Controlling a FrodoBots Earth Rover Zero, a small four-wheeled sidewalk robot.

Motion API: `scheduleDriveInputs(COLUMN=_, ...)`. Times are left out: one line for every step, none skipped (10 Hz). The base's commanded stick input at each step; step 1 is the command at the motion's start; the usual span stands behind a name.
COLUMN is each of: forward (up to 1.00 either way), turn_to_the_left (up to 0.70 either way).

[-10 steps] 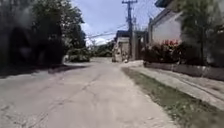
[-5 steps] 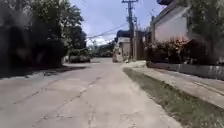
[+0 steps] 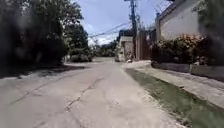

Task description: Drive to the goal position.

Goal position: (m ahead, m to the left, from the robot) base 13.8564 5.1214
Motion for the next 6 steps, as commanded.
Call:
scheduleDriveInputs(forward=1.00, turn_to_the_left=0.00)
scheduleDriveInputs(forward=1.00, turn_to_the_left=0.00)
scheduleDriveInputs(forward=1.00, turn_to_the_left=0.00)
scheduleDriveInputs(forward=1.00, turn_to_the_left=0.00)
scheduleDriveInputs(forward=1.00, turn_to_the_left=0.00)
scheduleDriveInputs(forward=1.00, turn_to_the_left=0.00)
